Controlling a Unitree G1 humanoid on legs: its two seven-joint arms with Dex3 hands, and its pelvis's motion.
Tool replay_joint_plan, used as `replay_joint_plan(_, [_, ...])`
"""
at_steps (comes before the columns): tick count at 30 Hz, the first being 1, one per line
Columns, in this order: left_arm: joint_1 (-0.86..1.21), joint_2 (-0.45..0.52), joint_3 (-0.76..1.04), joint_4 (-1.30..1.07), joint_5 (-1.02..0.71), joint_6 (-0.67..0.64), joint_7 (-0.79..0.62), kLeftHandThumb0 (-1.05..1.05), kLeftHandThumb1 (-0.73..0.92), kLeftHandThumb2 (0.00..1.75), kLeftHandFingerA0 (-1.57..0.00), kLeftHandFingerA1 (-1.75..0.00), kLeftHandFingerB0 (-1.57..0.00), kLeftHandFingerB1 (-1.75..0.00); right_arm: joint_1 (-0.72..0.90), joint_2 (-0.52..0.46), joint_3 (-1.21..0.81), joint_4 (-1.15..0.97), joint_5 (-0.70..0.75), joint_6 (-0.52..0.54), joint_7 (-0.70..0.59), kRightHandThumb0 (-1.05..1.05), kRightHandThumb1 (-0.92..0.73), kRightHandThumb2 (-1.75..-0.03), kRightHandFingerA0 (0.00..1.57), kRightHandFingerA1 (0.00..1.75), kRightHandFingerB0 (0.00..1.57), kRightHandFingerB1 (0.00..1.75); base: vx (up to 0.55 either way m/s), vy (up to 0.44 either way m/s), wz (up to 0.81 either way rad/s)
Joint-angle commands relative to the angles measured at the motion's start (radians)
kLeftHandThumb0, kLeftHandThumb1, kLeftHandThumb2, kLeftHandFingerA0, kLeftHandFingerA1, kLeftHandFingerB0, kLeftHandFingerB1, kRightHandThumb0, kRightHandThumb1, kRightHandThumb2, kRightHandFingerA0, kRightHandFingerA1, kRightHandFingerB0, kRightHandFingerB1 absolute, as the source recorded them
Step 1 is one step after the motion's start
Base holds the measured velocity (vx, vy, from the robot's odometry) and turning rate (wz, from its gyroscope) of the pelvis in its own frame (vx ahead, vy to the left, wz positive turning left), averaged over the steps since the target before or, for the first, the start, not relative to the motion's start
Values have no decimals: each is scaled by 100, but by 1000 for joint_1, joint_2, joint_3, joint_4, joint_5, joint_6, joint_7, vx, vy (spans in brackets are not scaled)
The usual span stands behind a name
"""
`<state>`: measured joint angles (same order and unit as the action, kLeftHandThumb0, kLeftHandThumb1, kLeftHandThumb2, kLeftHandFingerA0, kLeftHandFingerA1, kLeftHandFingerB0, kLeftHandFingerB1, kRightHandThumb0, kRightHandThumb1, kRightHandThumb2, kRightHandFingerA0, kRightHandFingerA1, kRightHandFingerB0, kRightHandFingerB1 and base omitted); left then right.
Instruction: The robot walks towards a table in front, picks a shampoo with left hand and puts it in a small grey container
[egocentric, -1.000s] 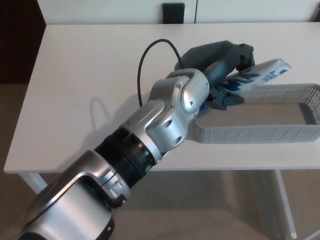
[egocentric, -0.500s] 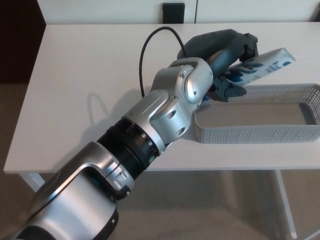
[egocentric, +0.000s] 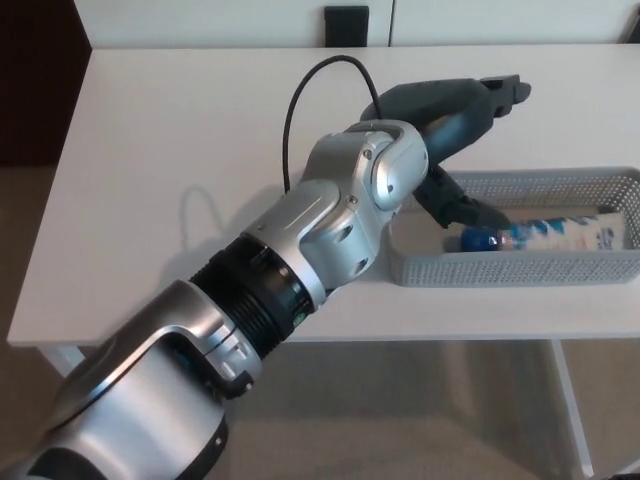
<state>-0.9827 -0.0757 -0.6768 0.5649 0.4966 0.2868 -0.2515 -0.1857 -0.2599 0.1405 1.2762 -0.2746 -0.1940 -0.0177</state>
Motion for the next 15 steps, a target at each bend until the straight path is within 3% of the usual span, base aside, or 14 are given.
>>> replay_joint_plan(1, [8, 24, -7, -23, 39, 25, -57, -99, 55, 66, 0, 0, 0, -6, -6, -3, 9, 1, -10, 5, -12, -30, -67, -60, 76, 46, 61, 42, 0, 0, 0])
replay_joint_plan(9, [49, 75, 4, -104, 51, 27, -88, -97, 59, 61, 0, 0, 0, -1, 4, 2, 13, -3, -8, 9, -16, -29, -67, -60, 75, 47, 61, 42, 0, 0, 0])
replay_joint_plan(14, [186, 211, 74, -448, 24, 13, -152, -95, 57, 62, 0, 0, 0, -10, 11, -3, 8, -3, -4, 1, -15, -29, -67, -59, 74, 46, 61, 42, 0, 0, 0])
replay_joint_plan(15, [212, 231, 86, -517, 17, 16, -168, -85, 47, 89, 0, 0, 0, -6, 16, -7, 6, -5, -2, -2, -16, -29, -67, -59, 75, 46, 61, 42, 0, 0, 0])
